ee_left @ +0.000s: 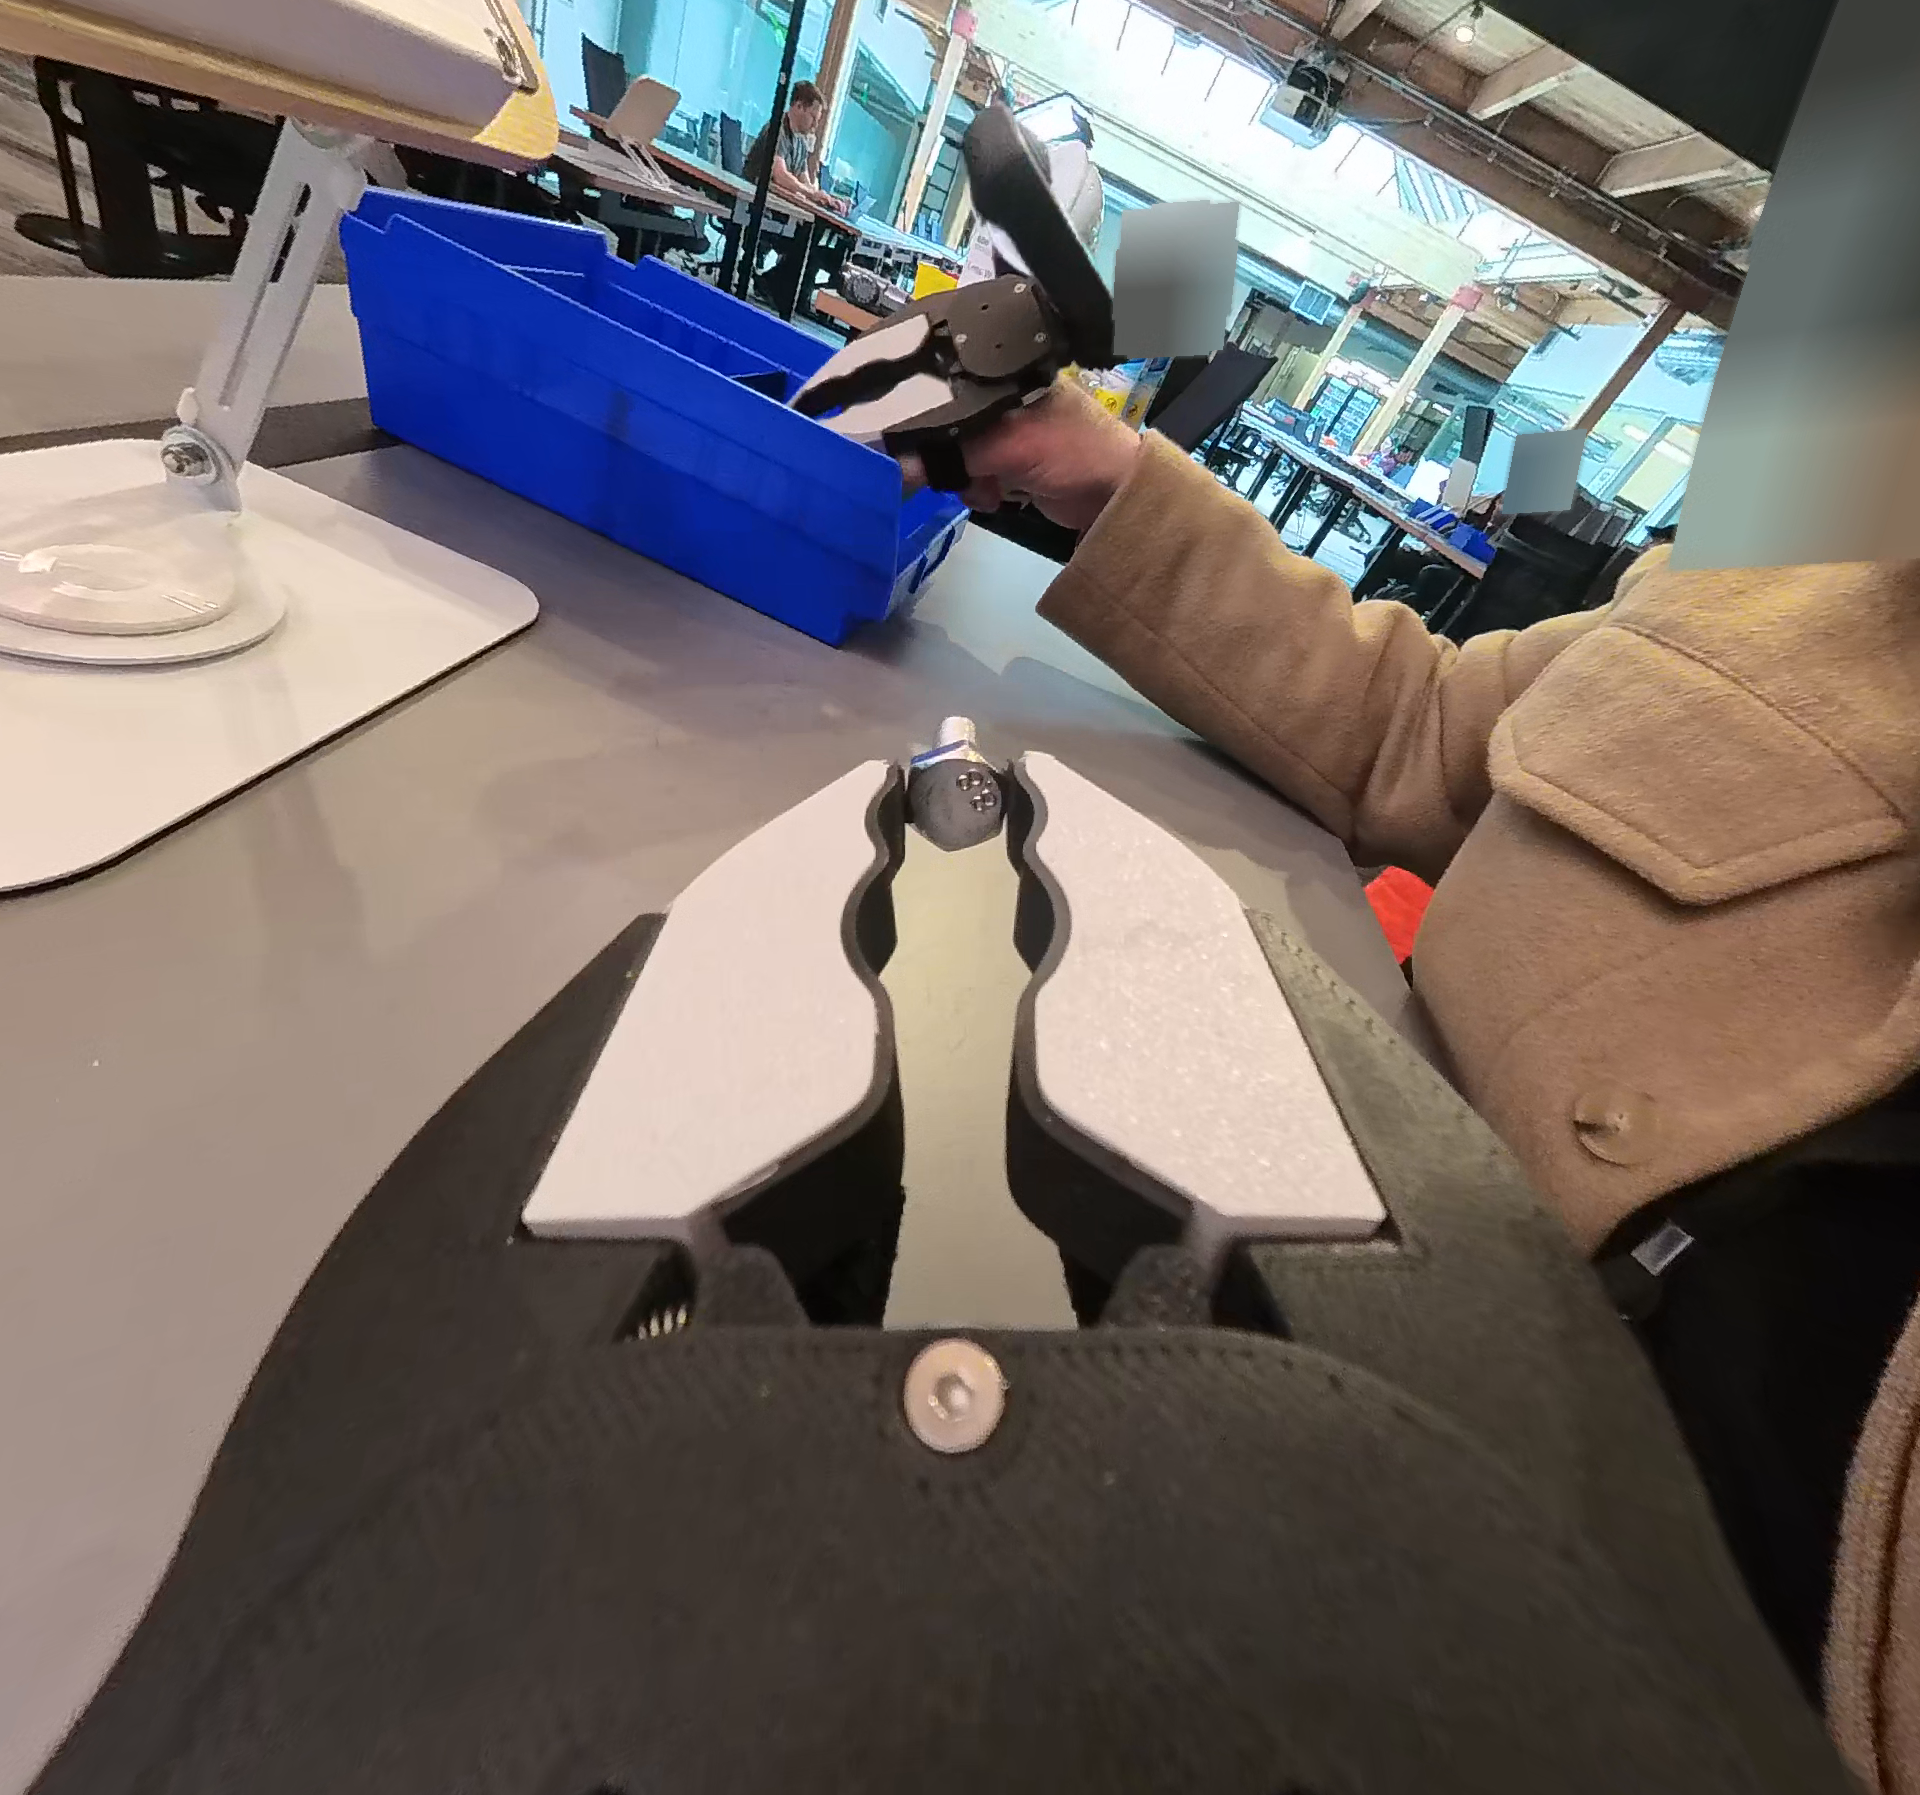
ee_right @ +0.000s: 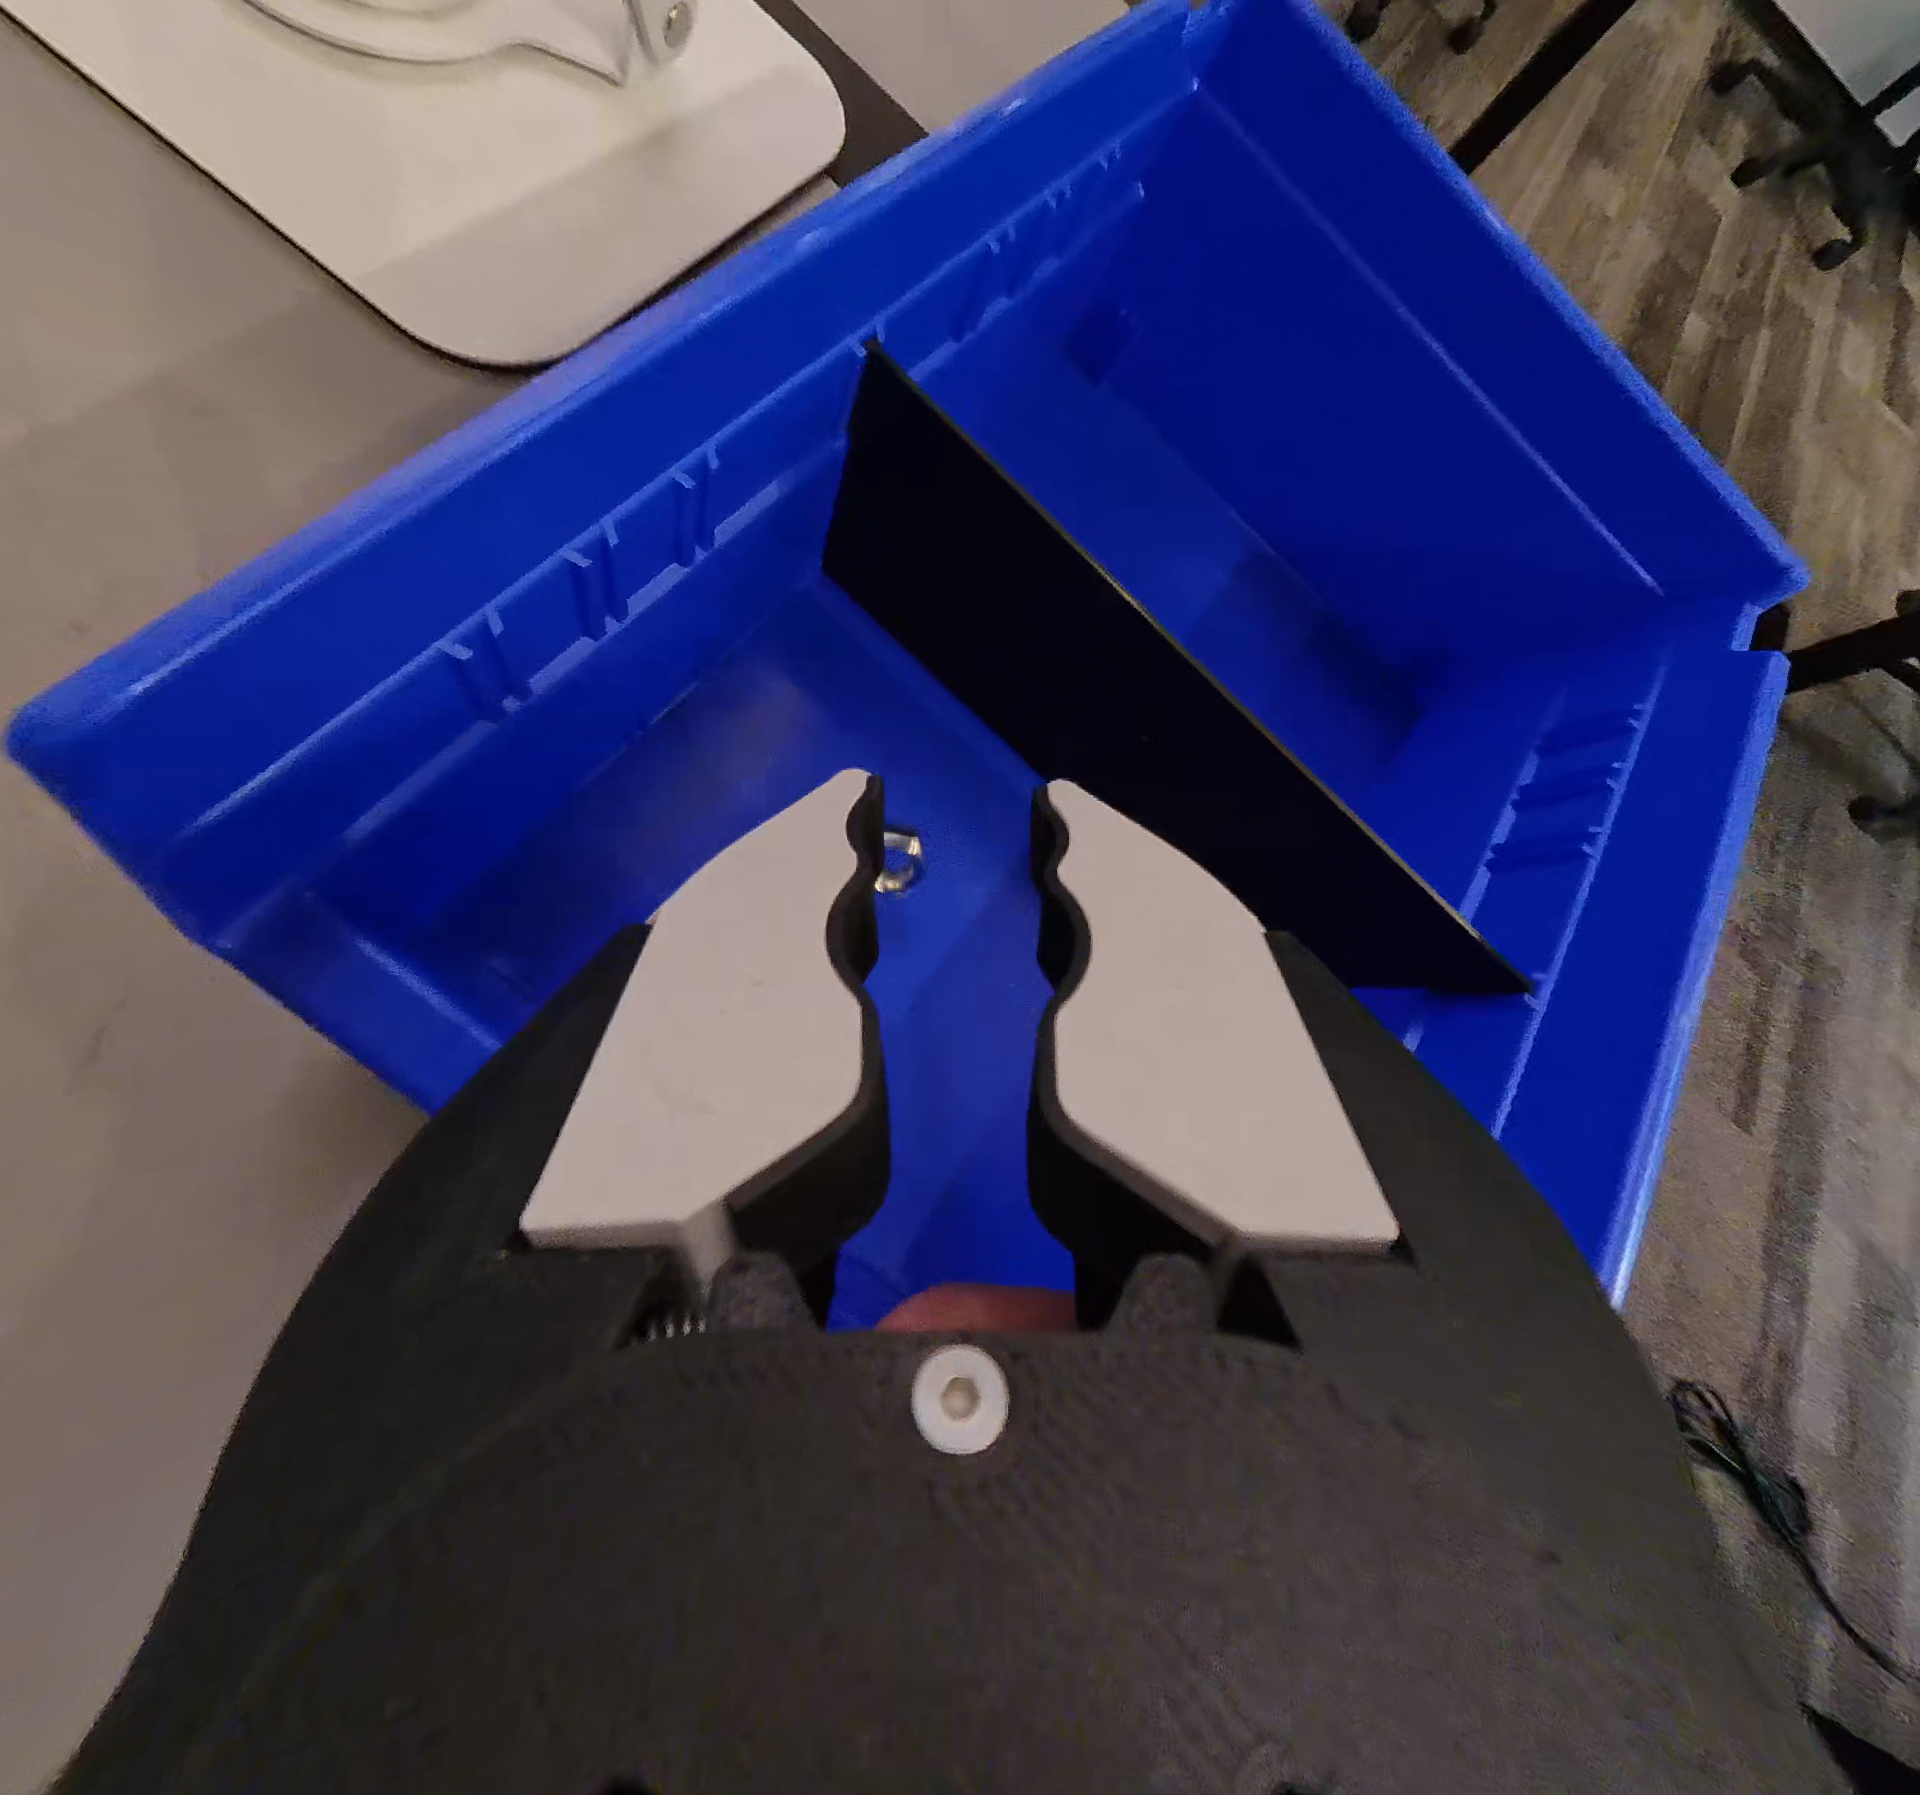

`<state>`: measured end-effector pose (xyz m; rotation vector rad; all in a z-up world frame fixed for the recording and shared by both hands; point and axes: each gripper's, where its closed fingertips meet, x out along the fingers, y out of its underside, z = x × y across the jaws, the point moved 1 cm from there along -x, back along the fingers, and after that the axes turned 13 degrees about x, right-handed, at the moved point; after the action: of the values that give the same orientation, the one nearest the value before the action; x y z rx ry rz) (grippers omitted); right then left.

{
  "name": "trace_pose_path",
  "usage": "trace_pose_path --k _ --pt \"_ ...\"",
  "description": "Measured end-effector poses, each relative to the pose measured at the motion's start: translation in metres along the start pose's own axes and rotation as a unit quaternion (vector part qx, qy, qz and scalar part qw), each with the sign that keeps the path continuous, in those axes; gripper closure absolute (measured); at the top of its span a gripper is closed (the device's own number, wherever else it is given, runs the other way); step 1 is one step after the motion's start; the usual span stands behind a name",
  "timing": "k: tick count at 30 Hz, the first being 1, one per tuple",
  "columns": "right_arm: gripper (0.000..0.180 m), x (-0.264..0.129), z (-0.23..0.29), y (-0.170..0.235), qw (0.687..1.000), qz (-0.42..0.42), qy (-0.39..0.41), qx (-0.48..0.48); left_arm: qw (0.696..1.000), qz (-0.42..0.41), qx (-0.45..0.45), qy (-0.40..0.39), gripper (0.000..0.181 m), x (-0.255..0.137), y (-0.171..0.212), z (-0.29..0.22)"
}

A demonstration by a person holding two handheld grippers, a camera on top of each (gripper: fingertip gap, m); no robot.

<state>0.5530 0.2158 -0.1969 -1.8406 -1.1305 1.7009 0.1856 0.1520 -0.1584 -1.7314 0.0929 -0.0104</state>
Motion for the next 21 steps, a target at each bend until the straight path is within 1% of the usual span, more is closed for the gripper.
trace_pose_path --k 1,3,5,7,10,13,16,19,21 --pt "0.150 -0.004 -0.001 -0.003 1.000 -0.010 -0.003 0.007 1.000 -0.001 0.001 0.000 0.163 0.000 -0.001 0.000" --pt "0.144 -0.016 -0.003 -0.013 0.999 -0.039 -0.007 0.021 1.000 -0.003 0.004 0.000 0.163 0.000 -0.002 -0.001" --pt "0.143 -0.034 -0.003 -0.026 0.997 -0.074 -0.004 0.021 1.000 -0.005 0.009 -0.004 0.163 -0.001 -0.003 0.000" --pt "0.143 -0.060 0.010 -0.050 0.990 -0.138 -0.019 0.012 1.000 -0.010 0.018 -0.001 0.163 -0.001 -0.006 -0.002" --pt "0.147 -0.096 0.061 -0.083 0.973 -0.213 -0.085 -0.039 1.000 -0.005 0.025 -0.003 0.163 0.002 -0.007 -0.004" --pt "0.151 -0.113 0.131 -0.099 0.949 -0.246 -0.176 -0.087 0.999 0.004 0.042 -0.014 0.163 0.006 -0.008 -0.006" --pt "0.150 -0.114 0.206 -0.098 0.925 -0.240 -0.268 -0.126 0.998 0.011 0.050 -0.022 0.163 0.010 -0.011 -0.009" --pt "0.150 -0.099 0.259 -0.090 0.912 -0.223 -0.296 -0.174 0.998 0.025 0.048 -0.030 0.163 0.016 -0.008 -0.009" --pt "0.149 -0.088 0.285 -0.084 0.909 -0.213 -0.297 -0.201 0.998 0.035 0.047 -0.031 0.163 0.021 -0.006 -0.011"
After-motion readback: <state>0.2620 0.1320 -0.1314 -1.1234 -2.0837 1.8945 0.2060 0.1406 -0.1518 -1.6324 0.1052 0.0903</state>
